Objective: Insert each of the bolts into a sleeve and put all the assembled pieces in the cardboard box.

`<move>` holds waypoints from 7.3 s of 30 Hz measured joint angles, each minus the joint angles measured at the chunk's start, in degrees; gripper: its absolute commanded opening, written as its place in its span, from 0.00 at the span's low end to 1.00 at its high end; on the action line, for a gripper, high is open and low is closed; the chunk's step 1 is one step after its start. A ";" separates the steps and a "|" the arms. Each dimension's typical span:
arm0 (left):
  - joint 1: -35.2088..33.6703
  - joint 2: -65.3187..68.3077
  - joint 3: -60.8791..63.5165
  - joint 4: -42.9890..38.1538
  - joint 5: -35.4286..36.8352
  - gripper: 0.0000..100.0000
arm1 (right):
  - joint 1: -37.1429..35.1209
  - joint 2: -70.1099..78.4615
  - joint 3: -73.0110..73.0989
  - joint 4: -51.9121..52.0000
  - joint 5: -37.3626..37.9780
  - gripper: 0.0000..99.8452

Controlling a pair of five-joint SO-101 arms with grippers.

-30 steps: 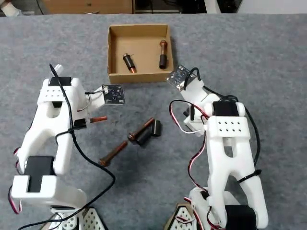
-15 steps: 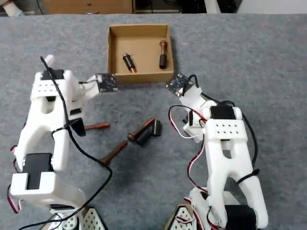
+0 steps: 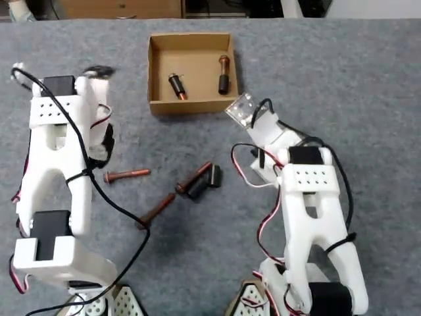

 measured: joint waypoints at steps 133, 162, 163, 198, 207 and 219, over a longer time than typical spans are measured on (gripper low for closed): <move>-3.25 26.02 5.63 -18.20 48.88 0.10 | 0.00 2.11 24.70 -36.31 0.00 0.00; 6.33 27.34 -5.10 -17.32 4.22 0.04 | 0.00 2.11 24.70 -36.31 0.00 0.00; 6.33 27.34 -5.10 -17.32 4.22 0.06 | 0.00 2.11 24.70 -36.31 0.00 0.00; 7.03 31.74 -10.20 -16.97 21.19 0.02 | 0.00 2.11 24.53 -36.31 0.00 0.00; 6.59 31.21 -28.13 -10.29 14.51 0.02 | 0.00 -8.09 21.98 -35.25 0.00 0.00; 6.24 -3.96 -15.21 -14.07 14.42 0.02 | -13.89 -37.36 10.11 -2.20 -21.10 0.00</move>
